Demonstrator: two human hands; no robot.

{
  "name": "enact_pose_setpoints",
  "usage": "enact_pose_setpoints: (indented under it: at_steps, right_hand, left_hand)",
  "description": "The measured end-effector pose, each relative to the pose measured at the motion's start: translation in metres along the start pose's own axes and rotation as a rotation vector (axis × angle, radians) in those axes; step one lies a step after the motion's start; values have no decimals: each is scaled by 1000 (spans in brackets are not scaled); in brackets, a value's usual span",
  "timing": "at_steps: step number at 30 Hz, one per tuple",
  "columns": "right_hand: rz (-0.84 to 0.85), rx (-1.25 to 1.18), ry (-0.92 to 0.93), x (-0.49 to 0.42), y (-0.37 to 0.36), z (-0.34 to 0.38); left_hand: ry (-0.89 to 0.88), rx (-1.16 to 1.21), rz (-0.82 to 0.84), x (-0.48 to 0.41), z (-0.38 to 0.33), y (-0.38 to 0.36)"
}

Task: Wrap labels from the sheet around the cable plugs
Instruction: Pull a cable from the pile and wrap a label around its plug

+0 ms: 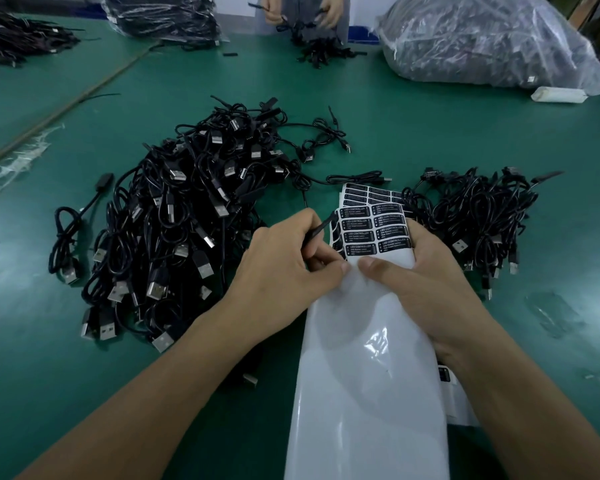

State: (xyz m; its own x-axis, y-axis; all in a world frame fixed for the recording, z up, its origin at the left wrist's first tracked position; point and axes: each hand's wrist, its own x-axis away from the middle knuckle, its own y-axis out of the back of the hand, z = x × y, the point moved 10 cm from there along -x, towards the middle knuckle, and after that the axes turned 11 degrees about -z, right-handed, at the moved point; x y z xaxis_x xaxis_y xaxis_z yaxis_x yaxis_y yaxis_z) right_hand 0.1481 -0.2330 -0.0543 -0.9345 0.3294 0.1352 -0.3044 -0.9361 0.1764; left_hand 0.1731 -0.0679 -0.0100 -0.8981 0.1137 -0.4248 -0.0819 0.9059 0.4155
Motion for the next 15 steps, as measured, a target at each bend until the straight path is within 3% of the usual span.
enact_pose_setpoints:
  at_steps: [3, 6, 11, 15]
  right_hand:
    - [-70, 63, 103, 4, 6, 12]
    - [-210, 276, 268, 8, 18, 25]
    - [-285, 630, 265, 11, 21, 19]
    - [-518, 920, 585, 30, 21, 54]
  left_hand:
    - [31, 49, -16, -1, 5, 0]
    - [98, 128, -101, -3, 13, 8]
    - [170, 238, -179, -5, 19, 17]
    - [185, 242, -172, -5, 21, 16]
